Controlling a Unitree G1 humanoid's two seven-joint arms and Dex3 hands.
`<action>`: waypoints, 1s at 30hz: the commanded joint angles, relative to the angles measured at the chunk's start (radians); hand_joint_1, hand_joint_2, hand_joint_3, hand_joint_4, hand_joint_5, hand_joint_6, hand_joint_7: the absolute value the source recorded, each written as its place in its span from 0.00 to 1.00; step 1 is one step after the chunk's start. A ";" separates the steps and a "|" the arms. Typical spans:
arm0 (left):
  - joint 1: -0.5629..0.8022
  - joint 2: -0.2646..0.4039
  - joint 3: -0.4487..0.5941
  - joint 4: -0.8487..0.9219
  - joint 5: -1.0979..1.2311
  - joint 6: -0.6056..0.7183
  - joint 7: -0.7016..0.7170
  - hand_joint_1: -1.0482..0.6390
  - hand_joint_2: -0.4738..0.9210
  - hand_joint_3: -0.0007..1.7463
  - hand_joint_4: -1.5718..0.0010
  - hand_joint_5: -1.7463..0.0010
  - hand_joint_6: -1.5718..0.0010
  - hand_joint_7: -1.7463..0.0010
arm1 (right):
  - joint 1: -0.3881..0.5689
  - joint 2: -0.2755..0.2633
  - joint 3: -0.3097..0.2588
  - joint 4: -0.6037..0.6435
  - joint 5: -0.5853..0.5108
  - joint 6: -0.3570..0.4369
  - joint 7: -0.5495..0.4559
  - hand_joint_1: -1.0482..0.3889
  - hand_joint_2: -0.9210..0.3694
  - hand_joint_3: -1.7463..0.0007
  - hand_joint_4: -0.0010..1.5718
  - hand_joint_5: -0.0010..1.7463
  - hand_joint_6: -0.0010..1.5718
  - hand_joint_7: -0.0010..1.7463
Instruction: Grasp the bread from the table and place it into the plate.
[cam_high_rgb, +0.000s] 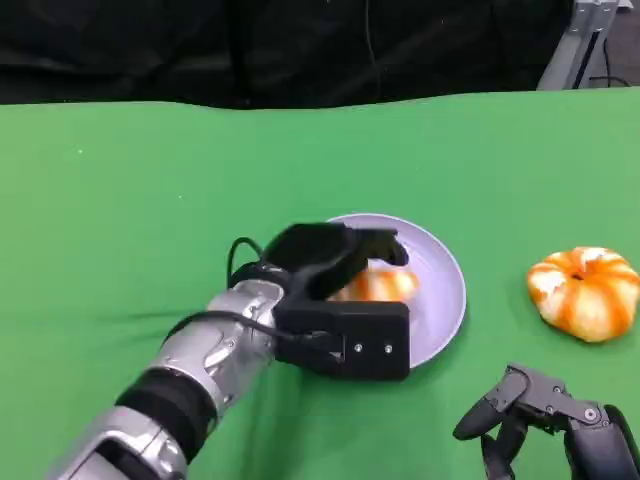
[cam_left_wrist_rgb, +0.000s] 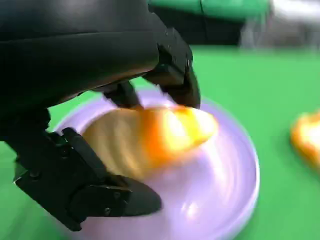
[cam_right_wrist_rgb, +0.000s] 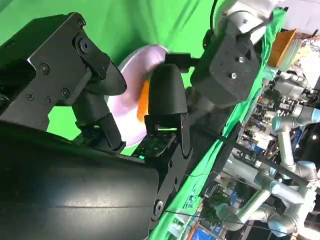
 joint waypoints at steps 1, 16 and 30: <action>0.008 0.060 0.007 -0.109 -0.024 0.036 -0.136 0.03 1.00 0.27 1.00 1.00 0.99 1.00 | 0.002 -0.007 -0.004 -0.012 0.012 0.001 -0.002 0.82 0.48 0.21 0.52 1.00 0.52 0.71; 0.196 0.197 0.104 -0.455 -0.126 0.019 -0.211 0.18 1.00 0.20 0.94 0.97 0.93 0.97 | 0.002 -0.011 -0.009 -0.002 0.012 -0.016 -0.006 0.82 0.49 0.21 0.52 0.99 0.53 0.72; 0.597 0.199 0.397 -0.707 -0.545 -0.187 -0.183 0.51 1.00 0.10 0.60 0.43 0.48 0.83 | 0.022 -0.007 0.002 -0.005 -0.005 -0.027 -0.018 0.82 0.51 0.20 0.54 0.94 0.54 0.72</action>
